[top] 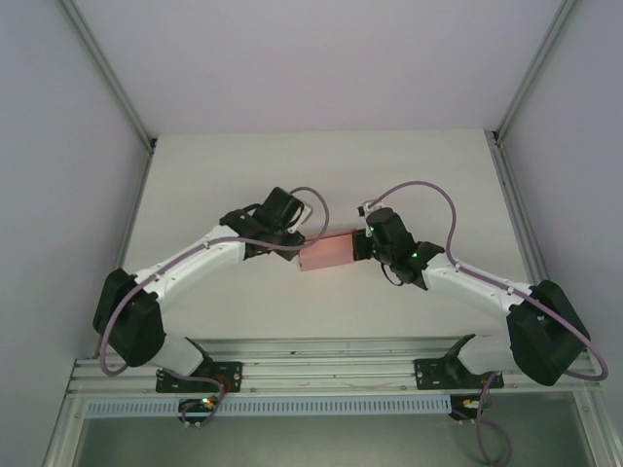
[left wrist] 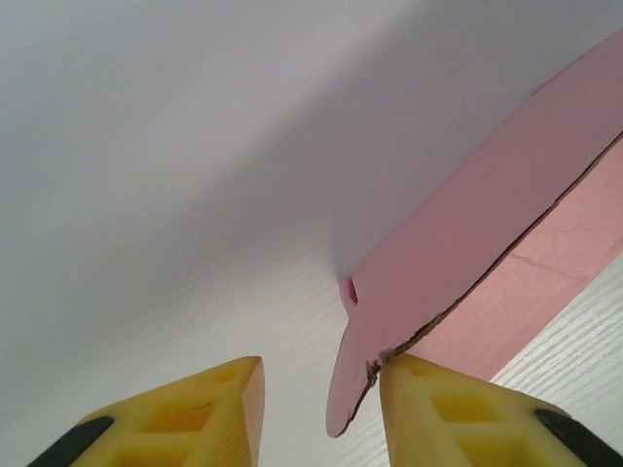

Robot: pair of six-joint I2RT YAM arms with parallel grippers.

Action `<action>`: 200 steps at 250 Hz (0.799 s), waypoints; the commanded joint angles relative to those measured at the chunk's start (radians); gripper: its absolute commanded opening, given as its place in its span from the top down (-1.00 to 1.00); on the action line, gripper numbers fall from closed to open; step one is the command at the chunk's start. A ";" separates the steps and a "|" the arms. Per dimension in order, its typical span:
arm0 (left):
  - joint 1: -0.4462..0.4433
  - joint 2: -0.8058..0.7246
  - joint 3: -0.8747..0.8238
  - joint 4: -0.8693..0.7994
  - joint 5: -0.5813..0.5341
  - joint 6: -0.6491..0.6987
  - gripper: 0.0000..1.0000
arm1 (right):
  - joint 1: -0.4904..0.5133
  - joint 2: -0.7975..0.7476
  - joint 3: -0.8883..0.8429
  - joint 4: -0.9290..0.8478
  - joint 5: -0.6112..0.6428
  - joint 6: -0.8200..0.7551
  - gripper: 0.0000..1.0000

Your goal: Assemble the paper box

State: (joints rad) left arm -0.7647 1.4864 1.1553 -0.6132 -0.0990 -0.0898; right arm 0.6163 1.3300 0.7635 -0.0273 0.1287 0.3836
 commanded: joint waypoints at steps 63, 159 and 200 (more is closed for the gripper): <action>0.004 0.038 0.050 -0.039 0.040 -0.062 1.00 | 0.019 0.024 0.016 -0.091 0.029 0.018 1.00; 0.069 0.109 0.135 -0.176 0.203 -0.449 1.00 | 0.120 0.038 0.022 -0.147 0.309 0.089 1.00; 0.111 0.107 0.122 -0.178 0.313 -0.543 1.00 | 0.157 0.055 0.026 -0.155 0.364 0.105 1.00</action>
State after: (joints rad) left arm -0.6823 1.5803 1.2655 -0.7223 0.1055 -0.4938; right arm 0.7551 1.3579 0.7906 -0.0811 0.4007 0.4530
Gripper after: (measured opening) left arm 0.048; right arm 0.039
